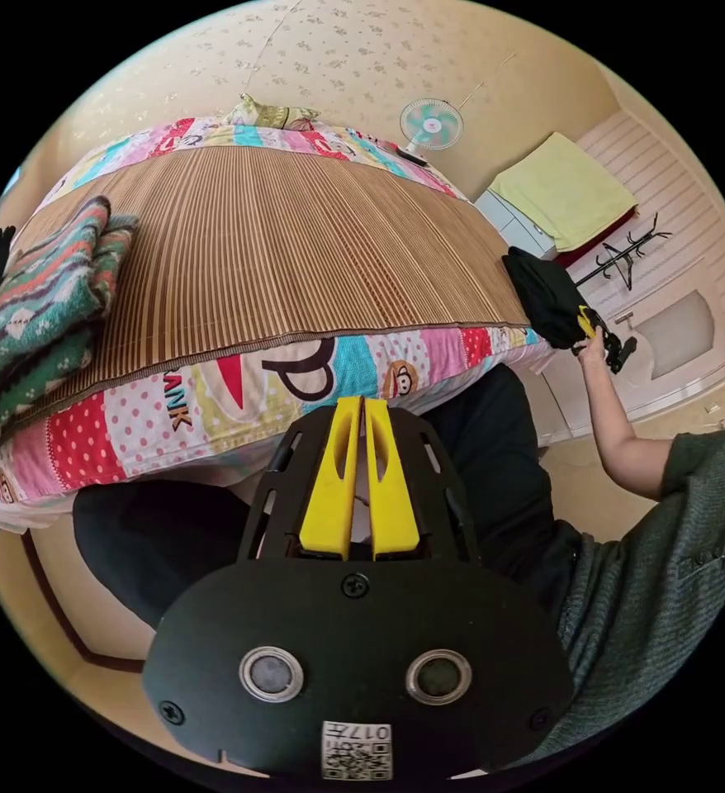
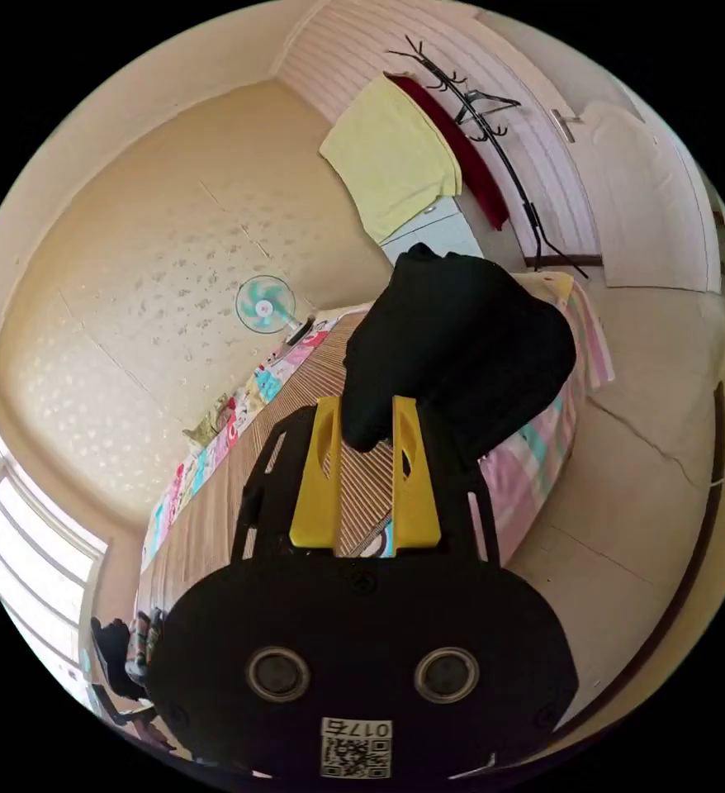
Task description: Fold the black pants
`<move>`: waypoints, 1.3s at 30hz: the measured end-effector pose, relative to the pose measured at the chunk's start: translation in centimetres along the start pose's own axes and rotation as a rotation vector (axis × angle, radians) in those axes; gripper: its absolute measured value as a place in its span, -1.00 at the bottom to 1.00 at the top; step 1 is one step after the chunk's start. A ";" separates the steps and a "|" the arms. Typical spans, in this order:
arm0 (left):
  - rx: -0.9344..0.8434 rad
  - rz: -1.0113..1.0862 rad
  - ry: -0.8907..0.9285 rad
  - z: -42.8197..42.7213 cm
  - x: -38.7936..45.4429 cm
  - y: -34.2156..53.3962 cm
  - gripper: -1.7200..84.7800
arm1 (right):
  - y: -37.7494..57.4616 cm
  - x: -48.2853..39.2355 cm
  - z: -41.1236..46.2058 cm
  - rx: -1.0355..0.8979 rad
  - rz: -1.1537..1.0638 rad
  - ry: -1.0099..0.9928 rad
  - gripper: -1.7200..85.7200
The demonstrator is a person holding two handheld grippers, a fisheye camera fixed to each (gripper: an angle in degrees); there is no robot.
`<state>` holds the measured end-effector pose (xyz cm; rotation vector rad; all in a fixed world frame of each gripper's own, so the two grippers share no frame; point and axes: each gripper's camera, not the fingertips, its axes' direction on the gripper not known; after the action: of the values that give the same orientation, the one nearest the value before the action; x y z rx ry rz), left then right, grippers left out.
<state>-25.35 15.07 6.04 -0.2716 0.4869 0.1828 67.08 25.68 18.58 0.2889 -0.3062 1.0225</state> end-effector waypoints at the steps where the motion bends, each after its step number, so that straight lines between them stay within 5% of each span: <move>1: 0.003 -0.008 -0.008 -0.2 0.0 0.0 -0.98 | -0.2 0.1 0.3 -0.003 0.025 0.007 -0.74; 10: 0.075 -0.074 -0.016 -3.3 -1.9 1.6 -0.98 | -1.4 -1.0 -2.3 0.043 0.114 -0.008 -0.88; 19: 0.086 -0.107 0.055 -2.4 -3.5 0.8 -0.98 | 5.1 -15.0 -2.7 -0.334 -0.365 -0.737 -0.95; 26: 0.124 -0.021 0.052 -2.5 -0.5 -0.9 -0.98 | 24.8 -26.7 -3.0 -0.723 -0.687 -1.141 -0.94; 32: 0.096 -0.035 0.042 -1.9 -1.5 -0.2 -0.98 | 33.1 -27.7 -3.4 -1.005 -0.814 -0.937 -0.94; 35: 0.073 -0.079 0.043 -1.1 -3.2 0.2 -0.98 | 27.4 -24.5 -6.4 -0.830 -0.733 -0.907 -0.91; 37: 0.068 -0.111 0.065 -0.3 -4.3 0.1 -0.98 | 22.3 -21.0 -8.2 -0.624 -0.613 -0.712 -0.87; 39: 0.071 -0.121 0.085 0.3 -4.7 -0.2 -0.98 | 16.2 -14.9 -10.4 -0.360 -0.358 -0.273 -0.79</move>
<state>-29.22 14.49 8.62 -0.2396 0.5586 0.0364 46.97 25.76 4.87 0.1479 -0.6519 0.5602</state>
